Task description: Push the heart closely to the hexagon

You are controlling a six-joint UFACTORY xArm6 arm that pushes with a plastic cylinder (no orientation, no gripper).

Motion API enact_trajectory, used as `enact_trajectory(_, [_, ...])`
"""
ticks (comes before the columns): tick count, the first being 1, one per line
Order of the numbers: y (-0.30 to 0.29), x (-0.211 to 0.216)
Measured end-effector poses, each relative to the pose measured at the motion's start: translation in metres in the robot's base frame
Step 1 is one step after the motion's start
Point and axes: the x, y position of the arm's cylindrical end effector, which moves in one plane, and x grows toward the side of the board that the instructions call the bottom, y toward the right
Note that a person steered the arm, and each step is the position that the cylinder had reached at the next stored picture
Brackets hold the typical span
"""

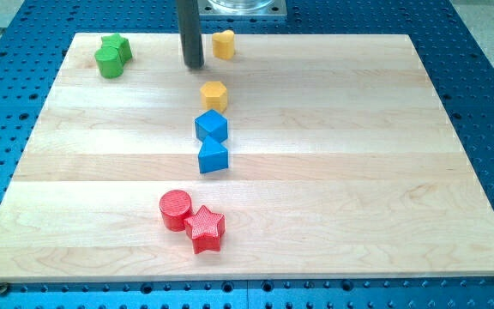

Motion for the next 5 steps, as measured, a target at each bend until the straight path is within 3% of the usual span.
enact_trajectory(1, [0.008,-0.047])
enact_trajectory(2, [0.021,-0.045])
enact_trajectory(3, [0.059,-0.04])
enact_trajectory(4, [0.048,0.006])
enact_trajectory(5, [0.024,0.019])
